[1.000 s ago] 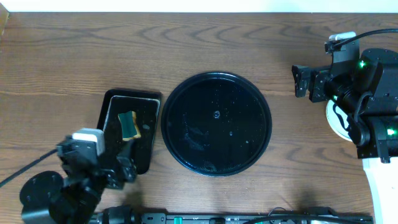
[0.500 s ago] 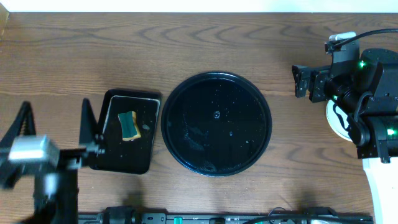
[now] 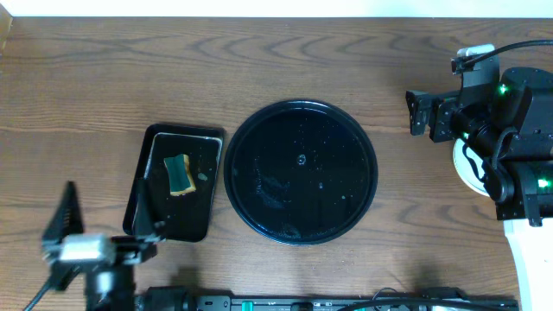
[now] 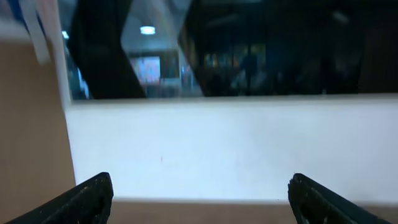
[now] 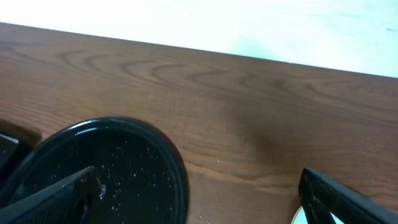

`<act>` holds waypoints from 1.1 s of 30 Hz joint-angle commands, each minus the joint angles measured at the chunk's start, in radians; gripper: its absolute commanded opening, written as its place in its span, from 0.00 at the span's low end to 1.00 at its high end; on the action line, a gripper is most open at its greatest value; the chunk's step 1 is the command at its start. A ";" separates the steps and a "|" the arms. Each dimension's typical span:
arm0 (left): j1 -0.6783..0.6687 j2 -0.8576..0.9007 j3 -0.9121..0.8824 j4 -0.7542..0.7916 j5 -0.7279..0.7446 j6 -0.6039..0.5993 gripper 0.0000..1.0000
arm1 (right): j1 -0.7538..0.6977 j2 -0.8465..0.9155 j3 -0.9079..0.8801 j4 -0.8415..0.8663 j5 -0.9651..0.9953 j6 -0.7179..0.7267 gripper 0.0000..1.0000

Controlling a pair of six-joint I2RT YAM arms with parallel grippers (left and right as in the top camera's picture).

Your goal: Clean dirty plates on tray and stack at the side

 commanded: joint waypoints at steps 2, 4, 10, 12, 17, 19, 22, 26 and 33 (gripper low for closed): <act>-0.003 -0.066 -0.147 0.005 -0.008 -0.032 0.90 | 0.002 0.000 0.012 -0.002 0.006 -0.008 0.99; -0.003 -0.087 -0.213 0.006 -0.008 -0.032 0.90 | 0.002 0.000 0.012 -0.001 0.006 -0.008 0.99; -0.004 -0.101 -0.376 0.035 -0.008 -0.058 0.90 | 0.002 0.000 0.012 -0.002 0.006 -0.008 0.99; -0.003 -0.101 -0.422 0.054 -0.009 -0.075 0.90 | 0.002 0.000 0.012 -0.002 0.006 -0.008 0.99; -0.003 -0.101 -0.526 0.106 -0.009 -0.077 0.90 | 0.002 0.000 0.012 -0.002 0.006 -0.008 0.99; -0.003 -0.101 -0.567 0.141 -0.009 -0.084 0.90 | 0.002 0.000 0.012 -0.002 0.006 -0.008 0.99; -0.003 -0.101 -0.614 0.183 -0.009 -0.107 0.90 | 0.002 0.000 0.012 -0.002 0.006 -0.008 0.99; -0.003 -0.101 -0.649 0.233 -0.024 -0.107 0.90 | 0.002 0.000 0.012 -0.002 0.006 -0.008 0.99; -0.003 -0.101 -0.678 0.261 -0.071 -0.106 0.90 | 0.002 0.000 0.012 -0.002 0.006 -0.008 0.99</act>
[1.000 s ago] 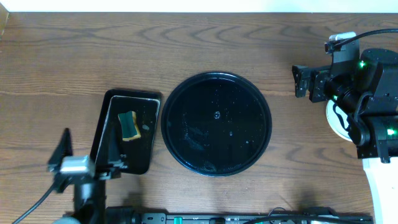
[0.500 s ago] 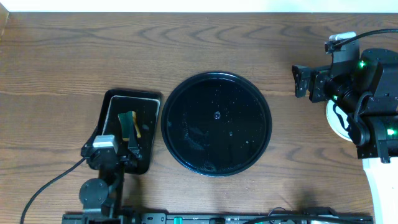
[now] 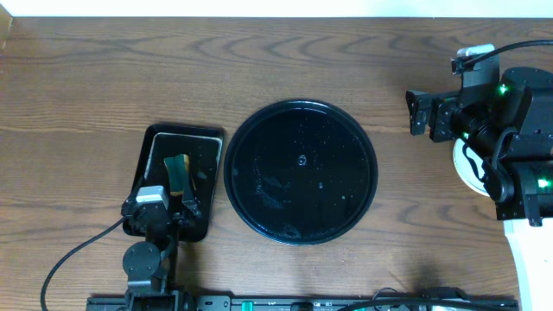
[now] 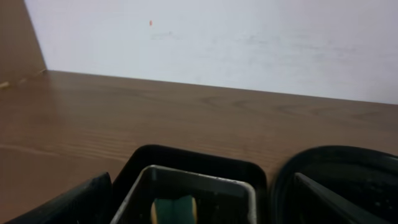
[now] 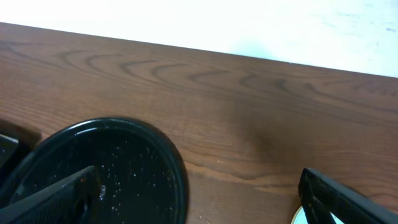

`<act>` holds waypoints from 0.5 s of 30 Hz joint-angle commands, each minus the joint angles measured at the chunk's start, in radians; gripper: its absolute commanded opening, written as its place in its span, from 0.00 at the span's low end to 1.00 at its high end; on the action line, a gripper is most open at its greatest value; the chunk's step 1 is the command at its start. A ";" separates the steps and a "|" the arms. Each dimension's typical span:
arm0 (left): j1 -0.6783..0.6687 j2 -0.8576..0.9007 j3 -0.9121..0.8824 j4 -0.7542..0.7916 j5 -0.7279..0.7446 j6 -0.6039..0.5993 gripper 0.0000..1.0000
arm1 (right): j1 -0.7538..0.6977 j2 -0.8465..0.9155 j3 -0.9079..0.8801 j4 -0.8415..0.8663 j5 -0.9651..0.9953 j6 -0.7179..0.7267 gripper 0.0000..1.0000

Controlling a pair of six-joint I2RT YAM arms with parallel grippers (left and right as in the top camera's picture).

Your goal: Clean dirty plates on tray and stack at the side

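Observation:
The round black tray (image 3: 301,173) lies at the table's middle, wet with droplets and bare of plates; it also shows in the right wrist view as the round tray (image 5: 106,168). The edge of a white plate (image 3: 465,171) shows at the right under my right arm. A green and yellow sponge (image 3: 179,171) lies in a metal dish on a small rectangular black tray (image 3: 207,138) at the left. My left gripper (image 3: 168,206) stands open at that tray's near end, with the sponge (image 4: 175,210) just ahead between its fingers. My right gripper (image 3: 413,112) is open, right of the round tray.
The left arm's base and cable (image 3: 60,268) sit at the front edge of the wooden table (image 3: 104,78). The right arm's body (image 3: 518,130) fills the right side. A white wall (image 4: 217,37) runs along the far edge.
My left gripper was raised at the table's front left corner, its camera facing a window. Now it sits low at the small tray's near end, facing the sponge. The right arm has not moved.

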 commanded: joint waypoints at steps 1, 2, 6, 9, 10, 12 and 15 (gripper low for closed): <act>-0.003 -0.010 -0.006 0.001 -0.048 -0.008 0.90 | 0.002 0.000 0.012 -0.002 0.006 -0.008 0.99; -0.003 -0.010 -0.006 -0.009 -0.059 -0.008 0.90 | 0.002 0.000 0.012 -0.002 0.006 -0.008 0.99; -0.003 -0.010 -0.006 -0.079 -0.064 -0.007 0.90 | 0.002 0.000 0.012 -0.002 0.006 -0.008 0.99; -0.003 -0.010 -0.006 -0.080 -0.064 0.000 0.90 | 0.002 0.000 0.012 -0.002 0.006 -0.008 0.99; -0.003 -0.010 -0.006 -0.079 -0.064 0.000 0.90 | 0.002 0.000 0.012 -0.002 0.006 -0.008 0.99; -0.003 -0.009 -0.006 -0.077 -0.064 0.000 0.90 | 0.002 0.000 0.012 -0.002 0.006 -0.008 0.99; -0.003 -0.007 -0.006 -0.077 -0.064 0.000 0.90 | 0.002 0.000 0.012 -0.002 0.006 -0.008 0.99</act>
